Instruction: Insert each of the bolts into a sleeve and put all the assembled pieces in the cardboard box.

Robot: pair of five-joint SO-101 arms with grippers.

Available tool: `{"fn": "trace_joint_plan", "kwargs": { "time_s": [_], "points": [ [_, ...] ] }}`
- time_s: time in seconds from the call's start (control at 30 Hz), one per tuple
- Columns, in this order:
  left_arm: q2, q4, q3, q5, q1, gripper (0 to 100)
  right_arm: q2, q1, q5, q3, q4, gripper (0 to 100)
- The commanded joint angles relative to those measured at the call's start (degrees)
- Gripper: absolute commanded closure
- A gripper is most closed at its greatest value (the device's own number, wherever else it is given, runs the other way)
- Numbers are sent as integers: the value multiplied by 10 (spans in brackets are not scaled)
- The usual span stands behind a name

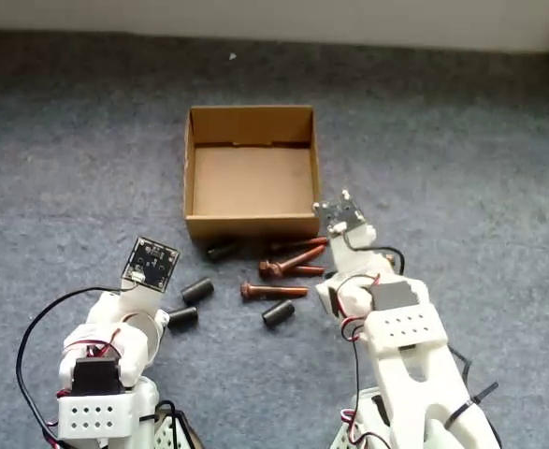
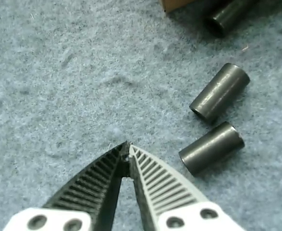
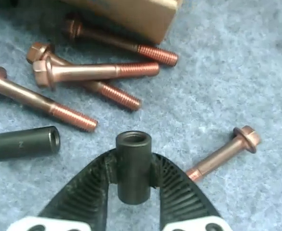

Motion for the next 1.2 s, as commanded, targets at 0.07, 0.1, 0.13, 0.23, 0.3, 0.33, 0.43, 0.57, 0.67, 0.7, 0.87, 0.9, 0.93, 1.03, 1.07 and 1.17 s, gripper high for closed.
{"fn": "trace_joint_plan", "kwargs": {
  "time_s": [0.07, 0.1, 0.13, 0.23, 0.3, 0.33, 0.43, 0.57, 0.67, 0.7, 0.87, 0.9, 0.93, 1.03, 1.07, 1.17],
  "points": [
    [-5, -2, -3, -4, -5, 992, 46, 4, -3, 21, -47, 993],
    [-5, -2, -3, -4, -5, 992, 58, 3, -4, 16, -47, 993],
    [-5, -2, -3, -4, -5, 992, 71, 0, -3, 14, -48, 993],
    [-5, -2, -2, -4, -4, 992, 110, -2, -3, 9, -71, 993],
    [-5, -2, -2, -4, -4, 992, 123, 0, -2, 7, -72, 993],
    [-5, -2, -2, -4, -4, 992, 119, 0, -2, 2, -69, 993],
    [-5, 2, -8, -4, -5, 992, 79, 0, -4, 0, -45, 993],
    [-4, 4, -29, -4, -1, 992, -31, 2, -17, 2, -6, 993],
    [-4, -1, -46, -4, -1, 992, -118, 7, -42, 14, 9, 993],
    [-4, -1, -57, -4, -1, 992, -147, 15, -44, 24, 15, 993],
    [2, -1, -141, -4, 4, 983, -243, 58, -78, 62, 14, 993],
    [3, 2, -158, -4, 15, 966, -255, 71, -91, 65, 12, 993],
    [3, 3, -170, -3, 26, 947, -268, 83, -109, 68, 4, 993],
    [8, -1, -194, -1, 63, 933, -289, 123, -143, 84, -24, 993],
    [20, -1, -204, -1, 78, 938, -292, 134, -148, 91, -36, 993],
    [86, 3, -255, -1, 119, 938, -298, 161, -165, 101, -57, 993]
  ]
}}
